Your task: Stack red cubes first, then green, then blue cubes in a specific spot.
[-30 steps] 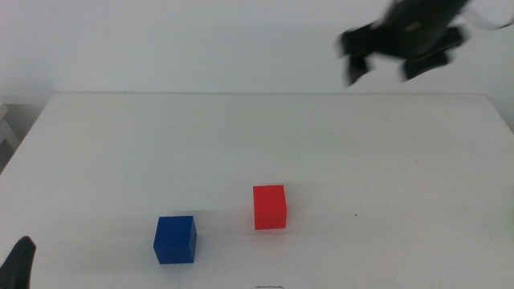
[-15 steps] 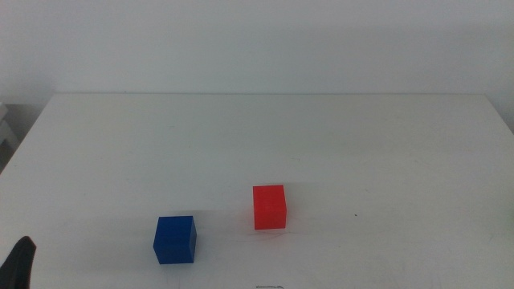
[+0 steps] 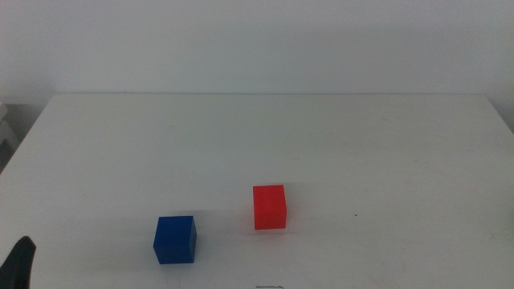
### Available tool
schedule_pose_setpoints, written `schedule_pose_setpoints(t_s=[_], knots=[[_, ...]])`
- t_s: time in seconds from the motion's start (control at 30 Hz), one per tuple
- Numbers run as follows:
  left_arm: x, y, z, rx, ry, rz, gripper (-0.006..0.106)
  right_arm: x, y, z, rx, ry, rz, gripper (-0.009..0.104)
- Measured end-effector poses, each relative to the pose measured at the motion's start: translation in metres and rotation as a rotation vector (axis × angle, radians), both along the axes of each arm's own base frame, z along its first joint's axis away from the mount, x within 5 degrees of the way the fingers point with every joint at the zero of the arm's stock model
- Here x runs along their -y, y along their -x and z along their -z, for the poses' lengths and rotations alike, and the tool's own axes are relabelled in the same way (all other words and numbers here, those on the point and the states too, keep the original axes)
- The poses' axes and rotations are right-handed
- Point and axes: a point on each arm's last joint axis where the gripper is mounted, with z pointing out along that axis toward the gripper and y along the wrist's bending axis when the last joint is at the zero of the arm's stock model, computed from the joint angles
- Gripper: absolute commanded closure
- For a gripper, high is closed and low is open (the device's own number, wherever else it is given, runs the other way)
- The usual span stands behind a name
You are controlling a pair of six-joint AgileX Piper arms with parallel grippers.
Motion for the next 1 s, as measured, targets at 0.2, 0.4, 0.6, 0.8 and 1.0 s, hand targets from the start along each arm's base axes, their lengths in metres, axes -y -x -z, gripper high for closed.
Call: schedule_pose_setpoints(t_s=[0.2,0.4,0.6,0.8,1.0], knots=[[0.000,0.000,0.000,0.000,0.000,0.000,0.011,0.010,-0.009,0.023,-0.018,0.004,-0.027,0.009],[0.000,0.000,0.000,0.000,0.000,0.000,0.011,0.014,-0.020,0.042,-0.036,0.001,-0.048,0.009],[0.000,0.000,0.000,0.000,0.000,0.000,0.011,0.018,-0.031,0.054,-0.008,0.023,-0.082,0.010],[0.000,0.000,0.000,0.000,0.000,0.000,0.011,0.022,-0.041,0.079,-0.053,0.003,-0.084,0.013],[0.000,0.000,0.000,0.000,0.000,0.000,0.011,0.024,-0.046,0.098,-0.092,-0.014,-0.085,0.018]])
